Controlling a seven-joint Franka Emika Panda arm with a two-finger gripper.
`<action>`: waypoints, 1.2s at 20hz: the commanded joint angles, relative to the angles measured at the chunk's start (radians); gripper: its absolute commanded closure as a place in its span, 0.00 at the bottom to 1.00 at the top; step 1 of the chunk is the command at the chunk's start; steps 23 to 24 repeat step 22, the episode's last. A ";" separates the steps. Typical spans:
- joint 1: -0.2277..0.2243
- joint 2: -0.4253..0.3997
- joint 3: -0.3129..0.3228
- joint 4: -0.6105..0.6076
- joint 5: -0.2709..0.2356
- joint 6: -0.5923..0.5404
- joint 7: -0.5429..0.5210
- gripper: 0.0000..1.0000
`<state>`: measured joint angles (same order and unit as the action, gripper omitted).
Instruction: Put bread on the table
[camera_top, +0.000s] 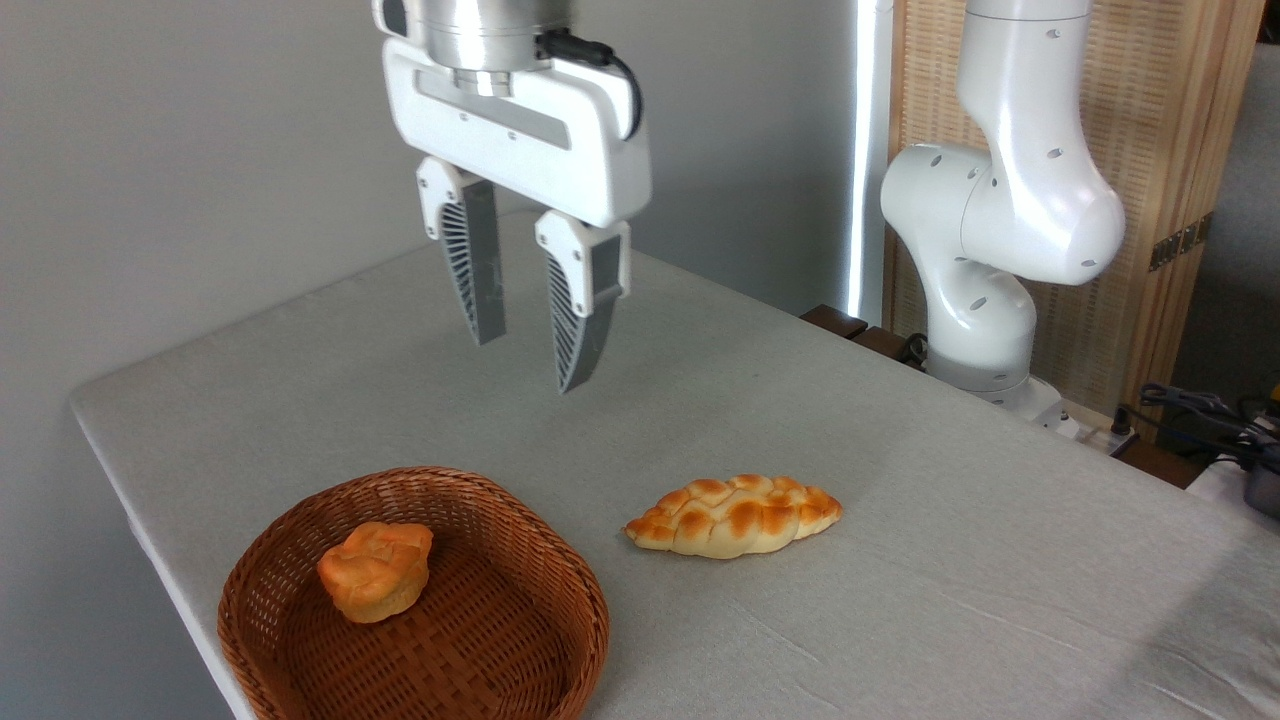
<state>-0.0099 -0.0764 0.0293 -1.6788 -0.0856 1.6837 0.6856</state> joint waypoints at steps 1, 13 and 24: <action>0.014 0.035 -0.080 0.042 0.045 -0.053 -0.072 0.00; 0.008 0.063 -0.071 0.053 0.113 -0.052 -0.048 0.00; -0.013 0.067 -0.035 0.054 0.112 -0.053 -0.020 0.00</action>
